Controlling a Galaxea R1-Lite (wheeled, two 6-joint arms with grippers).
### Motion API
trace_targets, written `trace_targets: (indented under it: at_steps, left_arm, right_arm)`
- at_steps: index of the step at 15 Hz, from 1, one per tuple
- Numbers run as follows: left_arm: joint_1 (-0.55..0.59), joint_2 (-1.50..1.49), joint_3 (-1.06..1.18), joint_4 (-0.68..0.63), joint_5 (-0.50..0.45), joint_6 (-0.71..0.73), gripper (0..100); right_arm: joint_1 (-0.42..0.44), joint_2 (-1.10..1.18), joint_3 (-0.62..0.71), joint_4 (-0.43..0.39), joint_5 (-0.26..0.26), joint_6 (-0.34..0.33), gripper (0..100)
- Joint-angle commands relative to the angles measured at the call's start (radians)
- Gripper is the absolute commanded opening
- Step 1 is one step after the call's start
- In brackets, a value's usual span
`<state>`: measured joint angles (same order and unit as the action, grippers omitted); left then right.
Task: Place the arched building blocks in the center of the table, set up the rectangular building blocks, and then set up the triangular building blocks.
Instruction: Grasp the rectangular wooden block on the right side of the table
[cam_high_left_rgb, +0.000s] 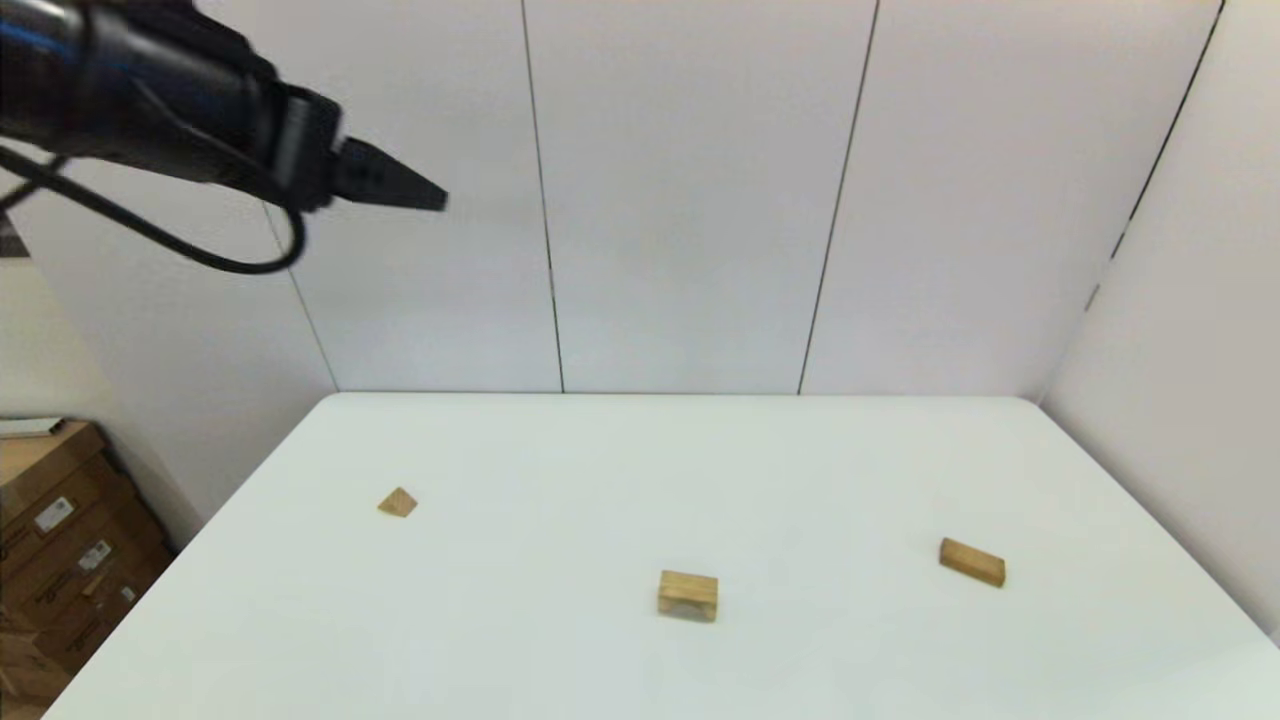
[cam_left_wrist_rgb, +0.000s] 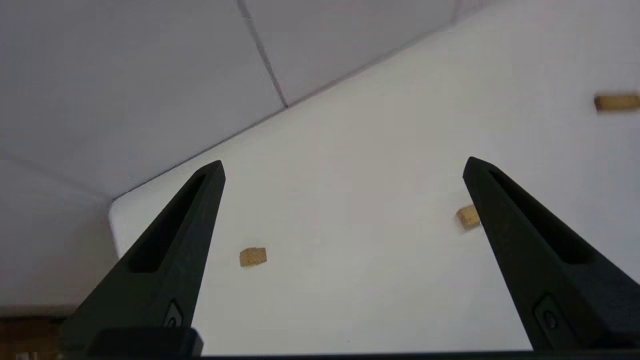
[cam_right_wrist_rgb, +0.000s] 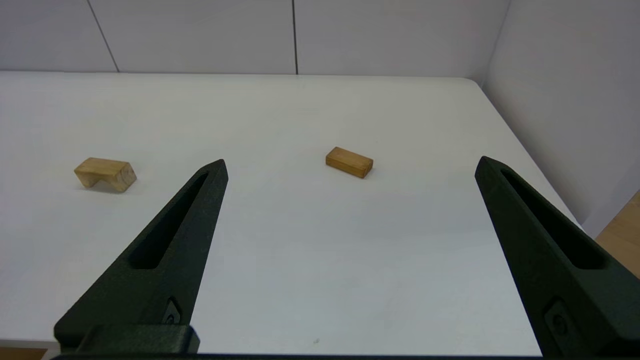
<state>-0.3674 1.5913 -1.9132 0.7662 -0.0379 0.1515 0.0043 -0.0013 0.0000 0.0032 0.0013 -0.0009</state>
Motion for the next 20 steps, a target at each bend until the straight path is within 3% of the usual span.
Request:
trace_targets:
  at_steps: [1,8,14,20]
  left_arm:
    - [0.223,-0.439,0.263,0.007,-0.002,-0.009,100]
    - [0.482,-0.893,0.678,-0.002,-0.002,0.049,100]
    - [0.487,-1.137,0.971,-0.048,0.0,0.043,100]
    - [0.487,-1.317,1.275,-0.234,0.0,0.039,100]
  right_arm:
    - [0.0,0.0,0.002,0.0,0.0,-0.001,100]
    - [0.0,0.0,0.002,0.0,0.0,-0.001,100]
    - [0.0,0.0,0.002,0.0,0.0,-0.001,100]
    - [0.0,0.0,0.002,0.0,0.0,-0.001,100]
